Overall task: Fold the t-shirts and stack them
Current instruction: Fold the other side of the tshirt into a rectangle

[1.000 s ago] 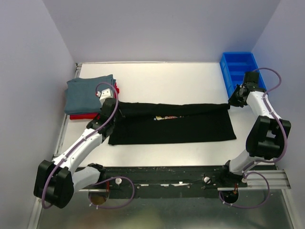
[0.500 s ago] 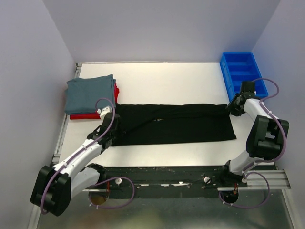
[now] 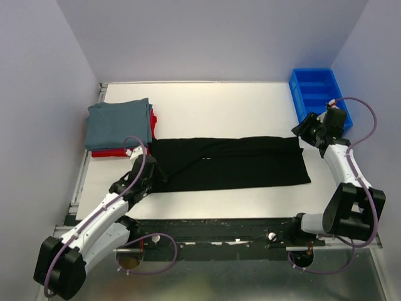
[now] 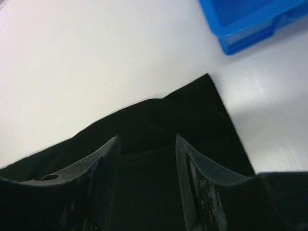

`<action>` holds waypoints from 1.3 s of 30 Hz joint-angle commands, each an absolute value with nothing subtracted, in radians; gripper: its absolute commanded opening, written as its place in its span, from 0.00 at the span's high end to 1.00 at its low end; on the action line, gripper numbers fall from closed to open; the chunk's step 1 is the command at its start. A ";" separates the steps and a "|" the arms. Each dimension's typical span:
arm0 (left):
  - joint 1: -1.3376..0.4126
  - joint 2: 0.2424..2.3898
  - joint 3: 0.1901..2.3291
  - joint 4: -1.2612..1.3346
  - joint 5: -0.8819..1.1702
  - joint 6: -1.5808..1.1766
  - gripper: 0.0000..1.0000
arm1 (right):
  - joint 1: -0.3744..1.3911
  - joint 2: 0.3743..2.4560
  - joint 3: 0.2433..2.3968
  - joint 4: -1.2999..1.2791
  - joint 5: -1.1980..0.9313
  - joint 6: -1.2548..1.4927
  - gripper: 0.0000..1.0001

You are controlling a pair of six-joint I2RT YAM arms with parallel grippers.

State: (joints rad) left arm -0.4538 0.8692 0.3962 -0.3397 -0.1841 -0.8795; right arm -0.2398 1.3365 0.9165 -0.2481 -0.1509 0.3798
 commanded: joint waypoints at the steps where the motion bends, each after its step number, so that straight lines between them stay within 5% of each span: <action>1: -0.462 0.746 0.484 -0.454 -0.264 -0.842 0.41 | -0.236 1.379 0.884 -0.172 -0.394 0.373 0.45; 9: -0.460 0.873 0.612 -0.390 -0.284 -0.747 0.42 | -0.232 1.575 0.916 -0.201 -0.370 0.416 0.79; 11: -0.460 0.920 0.626 -0.361 -0.279 -0.739 0.42 | -0.230 1.609 0.925 -0.242 -0.325 0.431 0.99; 24: -0.434 1.061 0.612 -0.324 -0.284 -0.750 0.42 | -0.232 1.358 0.749 -0.232 -0.153 0.520 0.99; 29: -0.425 1.052 0.620 -0.299 -0.278 -0.715 0.42 | -0.212 1.351 0.732 -0.087 -0.440 0.474 0.93; 34: -0.408 1.074 0.650 -0.310 -0.294 -0.713 0.42 | -0.056 1.430 0.821 -0.077 -0.509 0.479 0.99; 39: -0.347 1.049 0.618 -0.258 -0.249 -0.730 0.41 | 0.116 1.584 0.957 -0.044 -0.669 0.496 0.93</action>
State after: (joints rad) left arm -0.3920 1.0668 0.6209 -0.3115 -0.2611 -0.7265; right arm 0.0093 1.4841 0.8459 -0.1005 -0.5018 0.4942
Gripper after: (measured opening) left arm 0.587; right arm 0.015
